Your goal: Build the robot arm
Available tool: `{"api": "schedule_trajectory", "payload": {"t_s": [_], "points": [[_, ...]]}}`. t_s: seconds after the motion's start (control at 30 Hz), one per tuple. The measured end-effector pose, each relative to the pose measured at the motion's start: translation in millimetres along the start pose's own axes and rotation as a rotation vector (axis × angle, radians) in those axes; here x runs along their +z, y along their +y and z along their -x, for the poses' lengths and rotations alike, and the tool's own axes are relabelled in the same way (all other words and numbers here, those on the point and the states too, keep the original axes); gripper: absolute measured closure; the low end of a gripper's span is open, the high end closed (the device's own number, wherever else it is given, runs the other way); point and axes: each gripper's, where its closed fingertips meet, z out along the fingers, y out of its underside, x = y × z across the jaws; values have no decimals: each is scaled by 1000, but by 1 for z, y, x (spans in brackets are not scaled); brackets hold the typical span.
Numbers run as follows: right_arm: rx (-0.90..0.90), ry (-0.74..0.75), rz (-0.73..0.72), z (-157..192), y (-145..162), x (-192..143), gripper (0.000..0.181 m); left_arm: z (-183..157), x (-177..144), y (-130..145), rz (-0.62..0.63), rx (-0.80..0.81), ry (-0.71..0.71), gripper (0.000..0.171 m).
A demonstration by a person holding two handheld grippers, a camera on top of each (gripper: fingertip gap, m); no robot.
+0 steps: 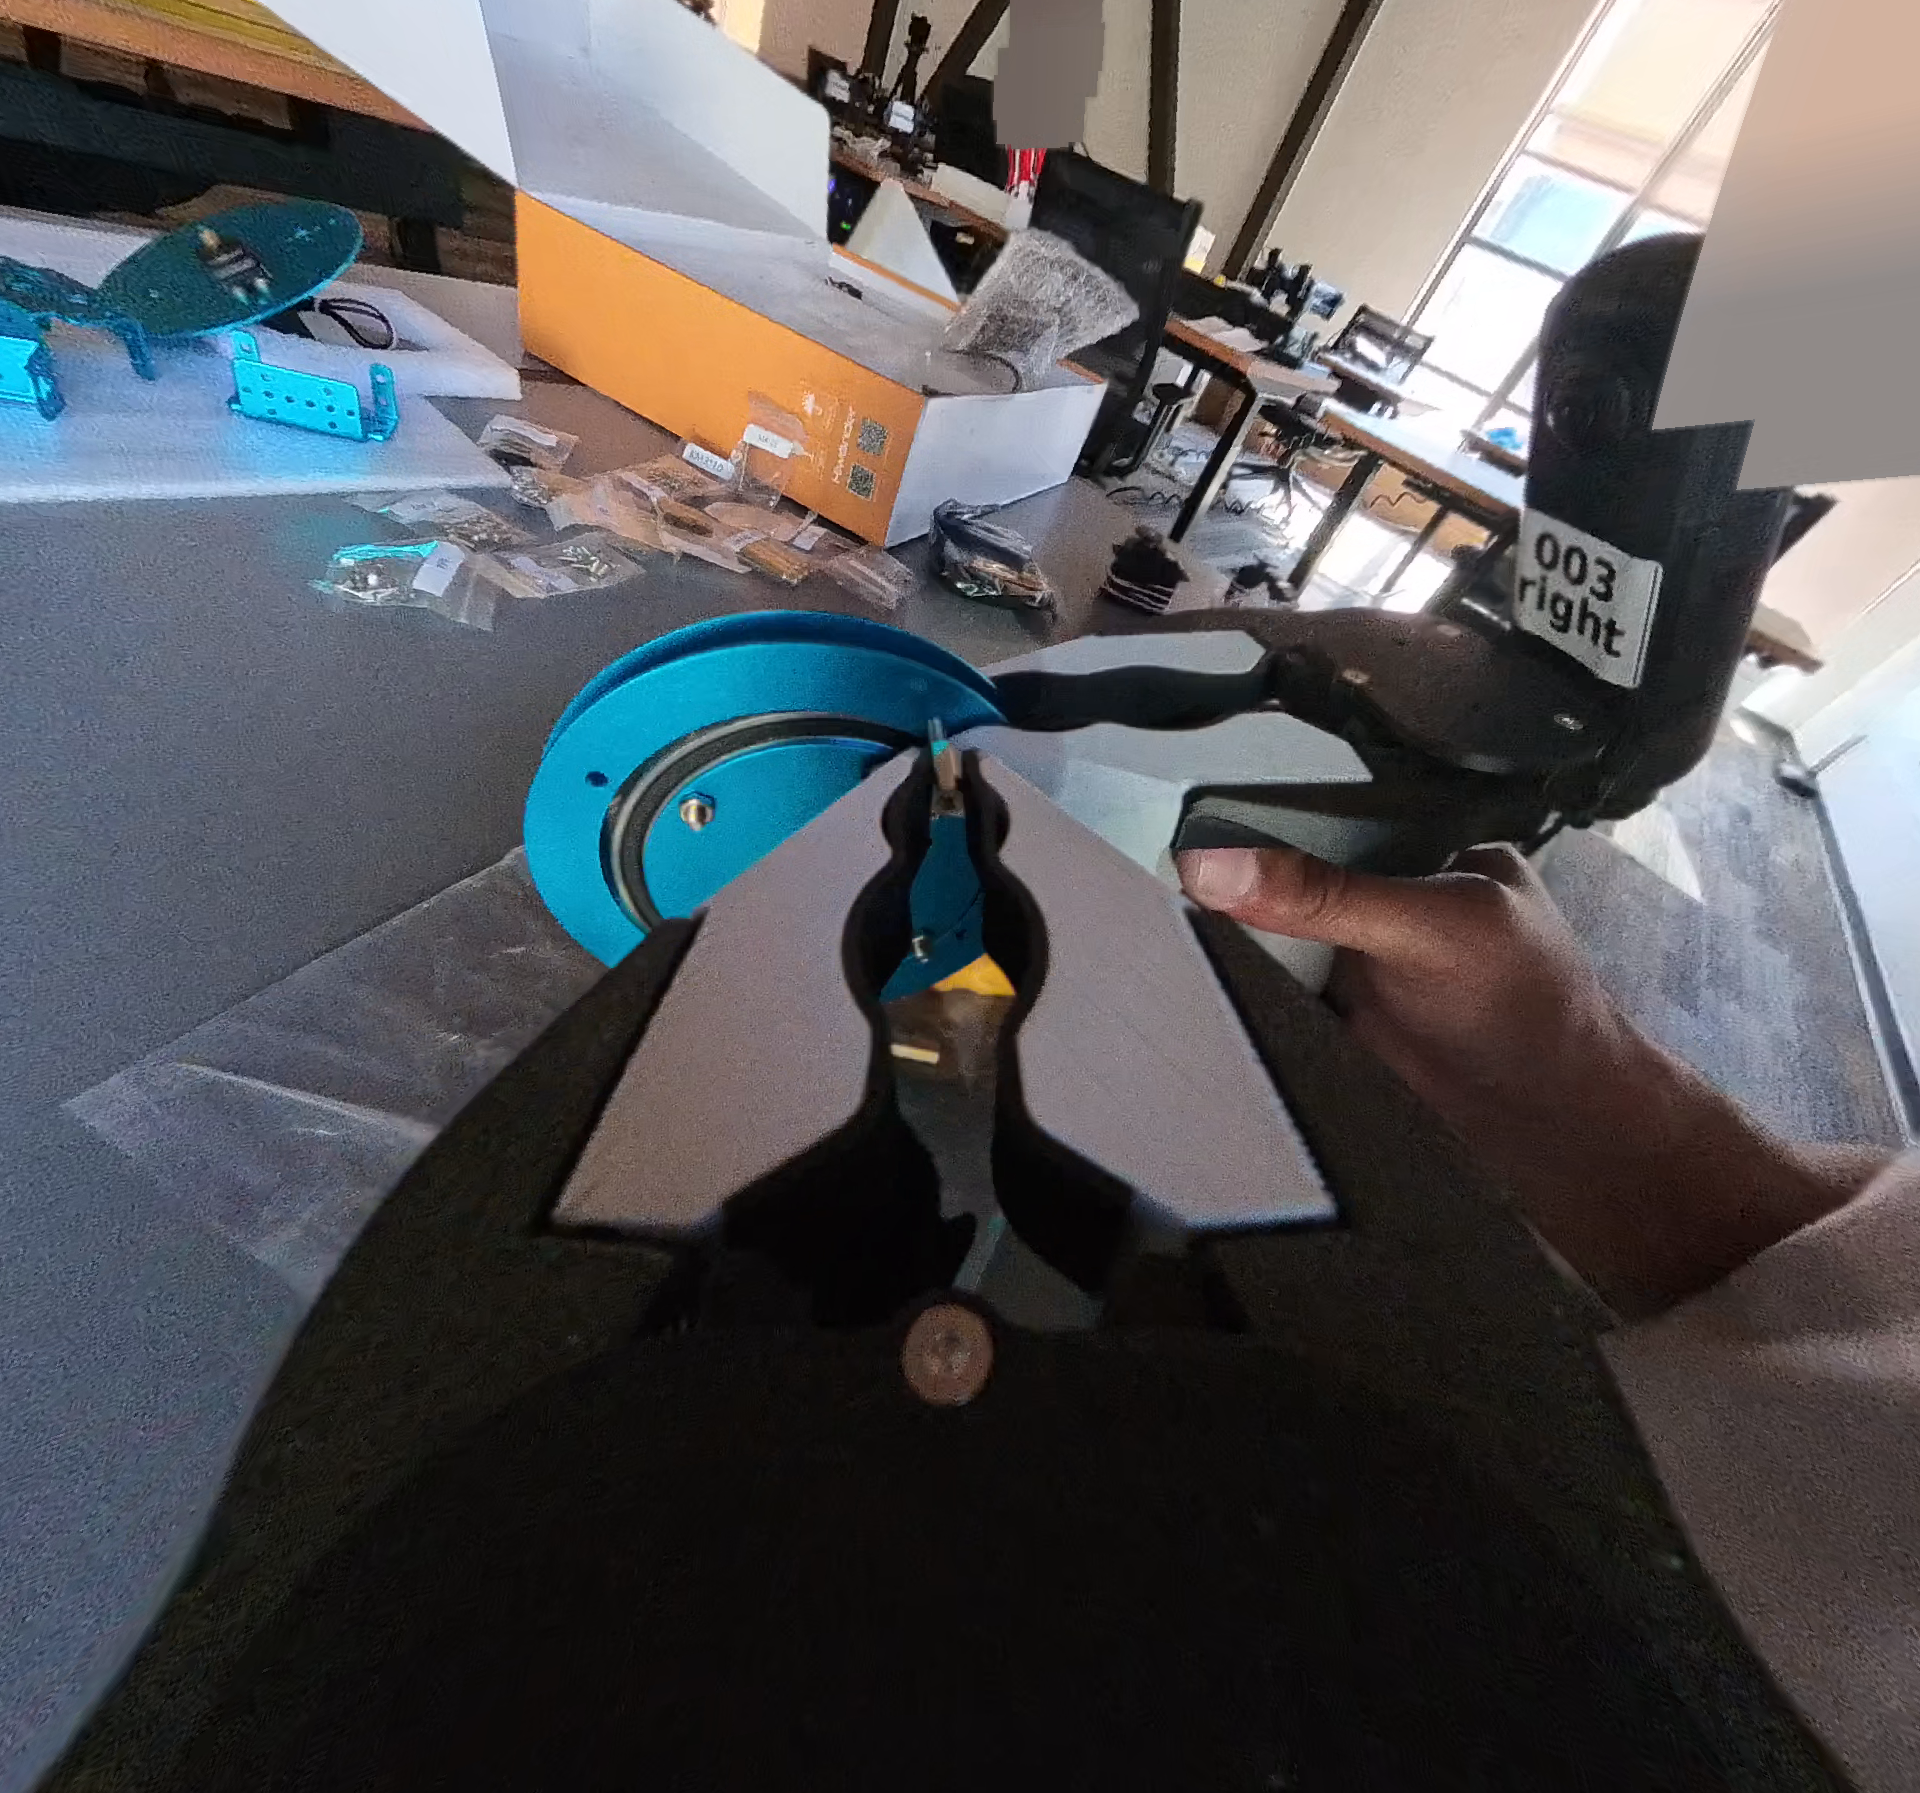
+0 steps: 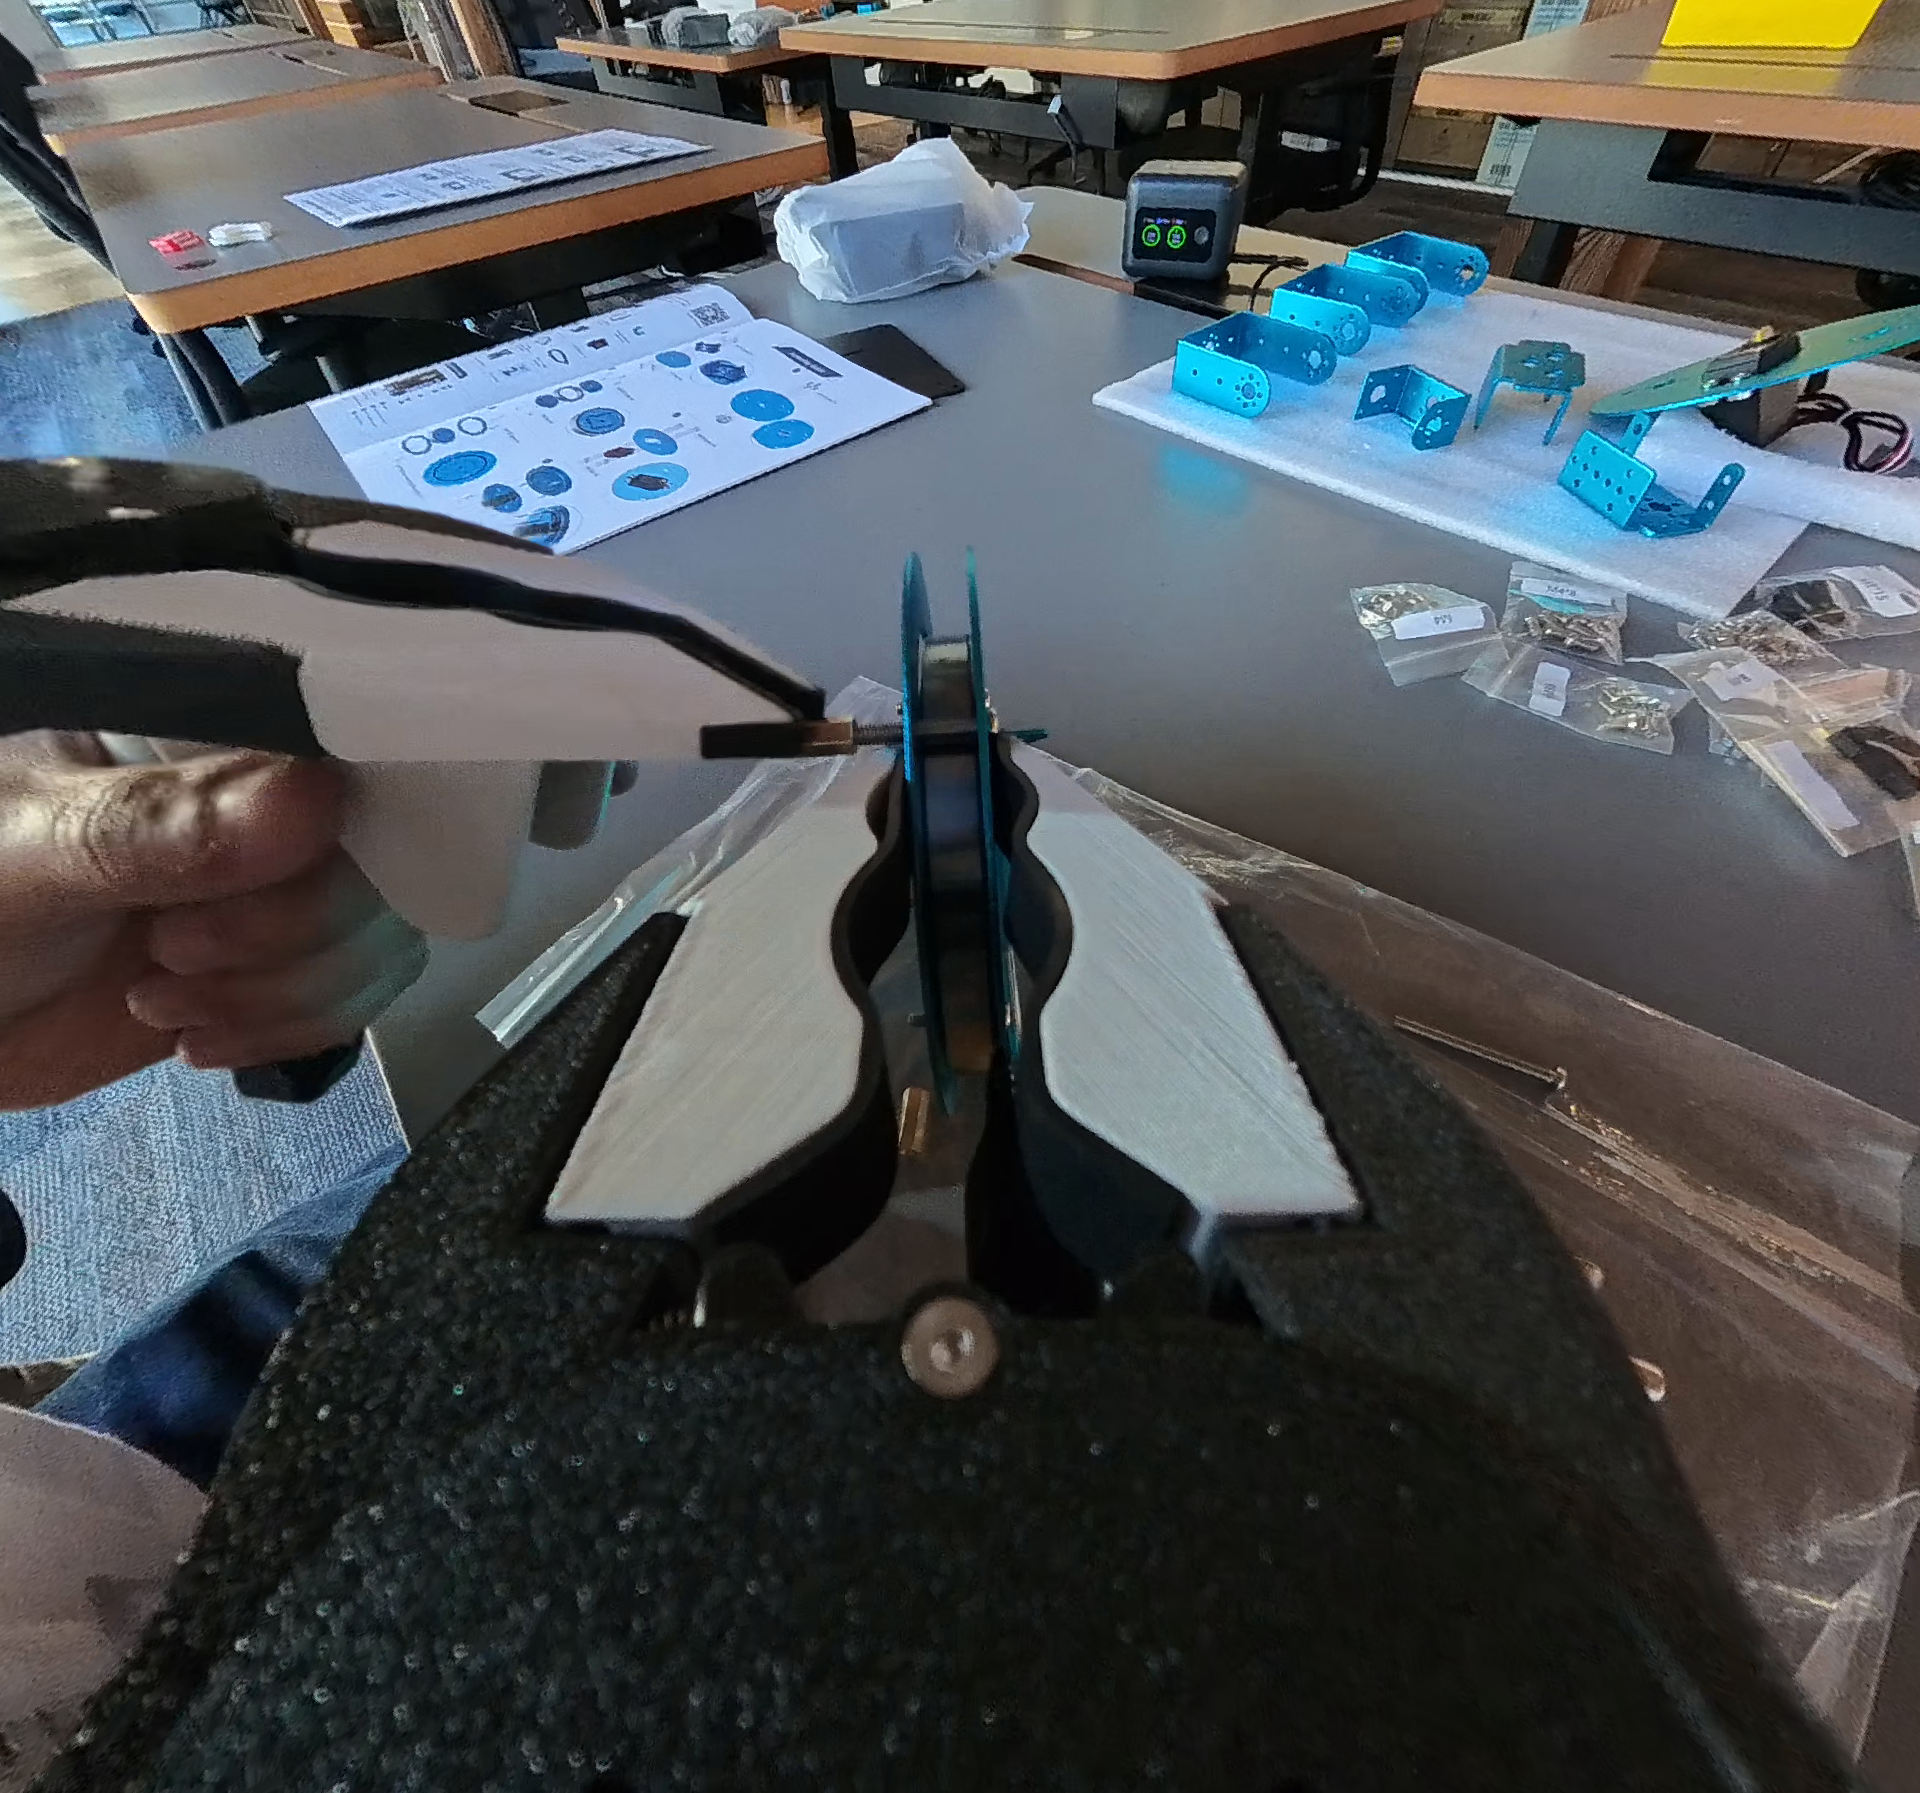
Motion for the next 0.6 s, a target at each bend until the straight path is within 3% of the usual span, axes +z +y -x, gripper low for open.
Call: {"api": "schedule_trajectory", "payload": {"t_s": [0.07,0.2,0.37,0.43,0.57,0.6], "points": [[-1,-1,6,0,0,0,168,0,0,1,5,64,-14,167],[-22,1,18,3,-1,2,168,5,-2,3,75,349,-133,160],[-27,3,23,6,-1,3,168,5,-3,6,64,306,-113,167],[-20,5,24,5,-1,3,168,6,-2,8,79,597,-168,167],[4,0,27,3,0,3,168,9,0,5,105,1789,-430,167],[13,-3,25,1,0,3,168,9,1,4,88,1929,-453,167]]}}
